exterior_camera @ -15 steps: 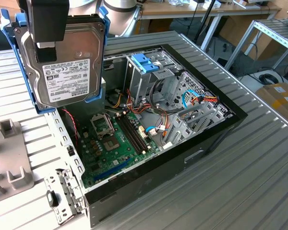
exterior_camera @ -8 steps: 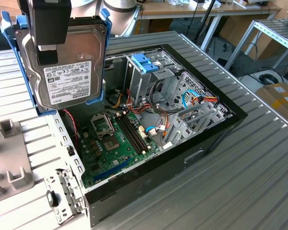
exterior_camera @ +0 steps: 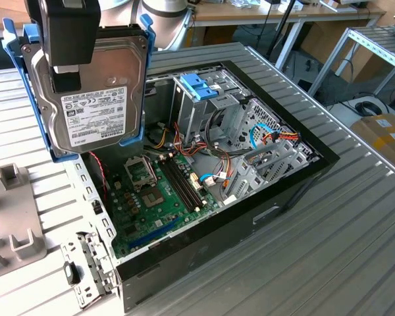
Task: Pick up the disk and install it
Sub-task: 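Pick up the disk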
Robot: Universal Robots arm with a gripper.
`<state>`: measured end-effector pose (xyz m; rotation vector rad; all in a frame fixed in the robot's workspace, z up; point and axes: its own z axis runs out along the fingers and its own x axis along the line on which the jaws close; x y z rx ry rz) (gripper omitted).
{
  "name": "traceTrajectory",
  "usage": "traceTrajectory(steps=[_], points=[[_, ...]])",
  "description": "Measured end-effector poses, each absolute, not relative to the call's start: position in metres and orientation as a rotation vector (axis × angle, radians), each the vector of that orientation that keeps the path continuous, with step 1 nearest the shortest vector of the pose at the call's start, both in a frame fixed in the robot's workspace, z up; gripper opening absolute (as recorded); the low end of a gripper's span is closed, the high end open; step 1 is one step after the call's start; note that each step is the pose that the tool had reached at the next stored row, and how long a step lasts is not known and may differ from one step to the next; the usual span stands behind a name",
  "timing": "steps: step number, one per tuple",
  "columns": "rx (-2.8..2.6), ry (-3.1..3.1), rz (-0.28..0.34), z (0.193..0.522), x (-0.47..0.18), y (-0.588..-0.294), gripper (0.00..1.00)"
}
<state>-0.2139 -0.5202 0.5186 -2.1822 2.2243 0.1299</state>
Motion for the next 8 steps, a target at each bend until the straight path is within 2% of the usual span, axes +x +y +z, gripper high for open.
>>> traceTrajectory(steps=[8], points=[[-2.182,2.224,0.13,0.5185,-0.2139,-0.5251,0.37]])
